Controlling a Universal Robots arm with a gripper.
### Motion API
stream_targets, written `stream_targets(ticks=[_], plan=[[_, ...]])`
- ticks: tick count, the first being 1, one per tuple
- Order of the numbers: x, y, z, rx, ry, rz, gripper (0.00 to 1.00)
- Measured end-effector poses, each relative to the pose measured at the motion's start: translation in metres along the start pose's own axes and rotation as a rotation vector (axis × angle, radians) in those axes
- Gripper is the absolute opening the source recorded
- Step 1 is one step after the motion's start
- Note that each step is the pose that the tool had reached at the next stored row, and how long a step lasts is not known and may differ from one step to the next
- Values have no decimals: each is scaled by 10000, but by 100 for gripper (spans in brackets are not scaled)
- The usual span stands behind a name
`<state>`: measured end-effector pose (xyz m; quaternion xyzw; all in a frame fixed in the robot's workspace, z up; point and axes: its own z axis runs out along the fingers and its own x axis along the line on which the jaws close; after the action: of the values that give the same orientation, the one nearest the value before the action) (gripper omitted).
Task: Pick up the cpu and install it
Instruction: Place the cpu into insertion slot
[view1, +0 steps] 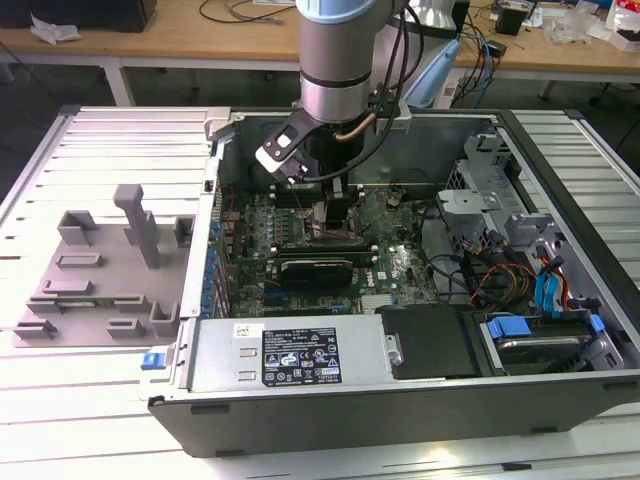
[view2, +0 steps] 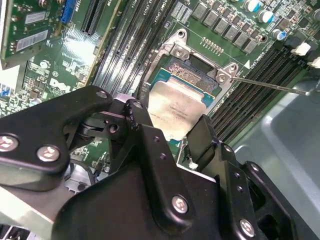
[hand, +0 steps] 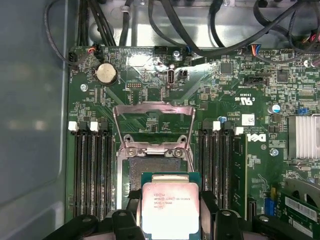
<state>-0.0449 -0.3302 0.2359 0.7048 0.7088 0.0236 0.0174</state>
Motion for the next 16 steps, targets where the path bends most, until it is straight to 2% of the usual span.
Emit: stream_targets(ticks=[4, 8, 16], plan=[[9, 34, 53, 0, 4, -79, 55], [18, 31, 102, 4, 3, -82, 55], [86, 27, 165, 9, 4, -81, 55]])
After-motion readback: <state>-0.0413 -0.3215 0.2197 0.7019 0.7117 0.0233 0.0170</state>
